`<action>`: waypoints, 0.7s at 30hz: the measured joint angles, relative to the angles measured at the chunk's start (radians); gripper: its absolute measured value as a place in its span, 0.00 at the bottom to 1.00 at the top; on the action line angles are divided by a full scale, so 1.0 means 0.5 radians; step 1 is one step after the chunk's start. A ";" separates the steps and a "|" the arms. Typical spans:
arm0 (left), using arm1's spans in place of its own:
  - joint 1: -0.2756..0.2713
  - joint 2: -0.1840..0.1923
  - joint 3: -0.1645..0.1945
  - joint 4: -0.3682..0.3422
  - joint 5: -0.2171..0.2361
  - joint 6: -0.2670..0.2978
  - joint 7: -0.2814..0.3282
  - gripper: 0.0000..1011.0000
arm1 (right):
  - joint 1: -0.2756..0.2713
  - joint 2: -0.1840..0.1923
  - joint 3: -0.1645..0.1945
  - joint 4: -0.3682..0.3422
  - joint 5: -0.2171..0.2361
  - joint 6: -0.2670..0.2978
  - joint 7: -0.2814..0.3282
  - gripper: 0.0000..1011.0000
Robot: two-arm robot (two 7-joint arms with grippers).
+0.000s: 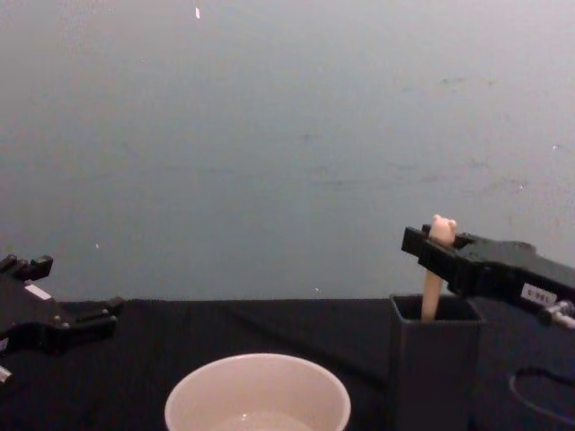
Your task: Pick up the stirring spoon with one hand, stir inside the cup, then place it back in its original position.
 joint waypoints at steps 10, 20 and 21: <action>0.000 0.000 0.000 0.000 0.000 0.000 0.000 0.99 | -0.001 -0.019 0.004 0.034 -0.001 0.006 -0.018 0.21; 0.000 0.000 0.000 0.000 0.000 0.000 0.000 0.99 | -0.004 -0.024 0.003 0.043 -0.018 0.013 -0.032 0.21; 0.000 0.000 0.000 0.000 0.000 0.000 0.000 0.99 | -0.004 -0.024 0.003 0.043 -0.018 0.013 -0.032 0.21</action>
